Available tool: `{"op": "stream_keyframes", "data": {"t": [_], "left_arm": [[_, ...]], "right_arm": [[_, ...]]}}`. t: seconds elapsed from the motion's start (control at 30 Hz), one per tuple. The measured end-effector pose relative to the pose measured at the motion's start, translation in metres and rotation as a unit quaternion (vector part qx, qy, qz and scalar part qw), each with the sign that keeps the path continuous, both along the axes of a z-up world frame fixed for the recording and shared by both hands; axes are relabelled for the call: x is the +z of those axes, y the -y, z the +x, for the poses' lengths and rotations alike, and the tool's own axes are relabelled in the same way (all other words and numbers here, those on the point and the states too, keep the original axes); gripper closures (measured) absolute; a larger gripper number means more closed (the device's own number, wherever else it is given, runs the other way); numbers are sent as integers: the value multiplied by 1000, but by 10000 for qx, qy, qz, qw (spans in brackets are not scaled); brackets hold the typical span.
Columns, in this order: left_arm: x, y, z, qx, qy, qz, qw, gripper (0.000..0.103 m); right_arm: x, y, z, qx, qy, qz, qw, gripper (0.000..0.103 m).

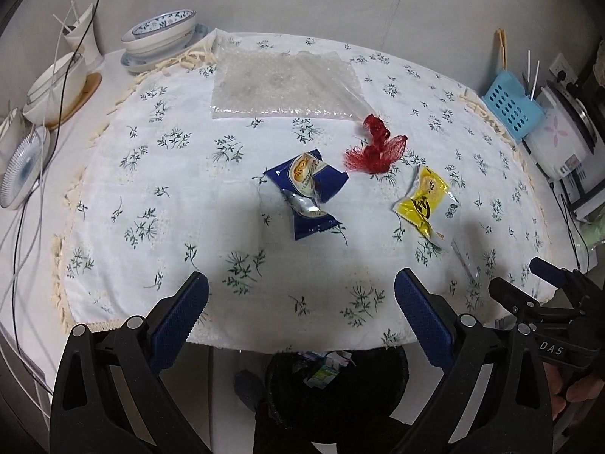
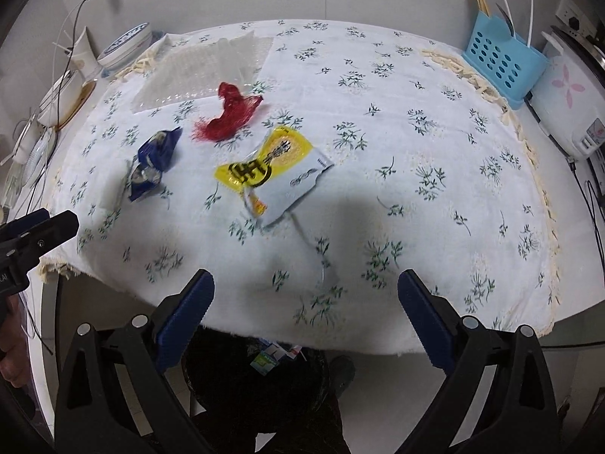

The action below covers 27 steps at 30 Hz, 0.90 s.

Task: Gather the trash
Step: 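Raise both tools and move them over the wrappers on the table, then grasp the blue snack wrapper with the left tool while the right tool grasps the yellow packet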

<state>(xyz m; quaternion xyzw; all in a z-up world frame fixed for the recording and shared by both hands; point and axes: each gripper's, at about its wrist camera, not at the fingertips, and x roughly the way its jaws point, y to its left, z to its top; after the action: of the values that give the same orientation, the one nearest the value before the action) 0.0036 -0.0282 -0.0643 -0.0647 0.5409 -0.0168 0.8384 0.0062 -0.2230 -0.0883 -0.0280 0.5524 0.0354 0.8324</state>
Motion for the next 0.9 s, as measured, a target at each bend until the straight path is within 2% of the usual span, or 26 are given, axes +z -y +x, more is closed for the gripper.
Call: {"op": "stream_keyframes", "data": {"t": [0.53, 0.9], "left_arm": [[-47, -4, 96, 78, -639, 114, 9979, 9], [-72, 7, 124, -11, -960, 207, 9952, 19]], "right_arm": [[-32, 6, 87, -260, -452, 263, 9983, 9], [-60, -2, 120, -337, -915, 437, 9943, 23]]}}
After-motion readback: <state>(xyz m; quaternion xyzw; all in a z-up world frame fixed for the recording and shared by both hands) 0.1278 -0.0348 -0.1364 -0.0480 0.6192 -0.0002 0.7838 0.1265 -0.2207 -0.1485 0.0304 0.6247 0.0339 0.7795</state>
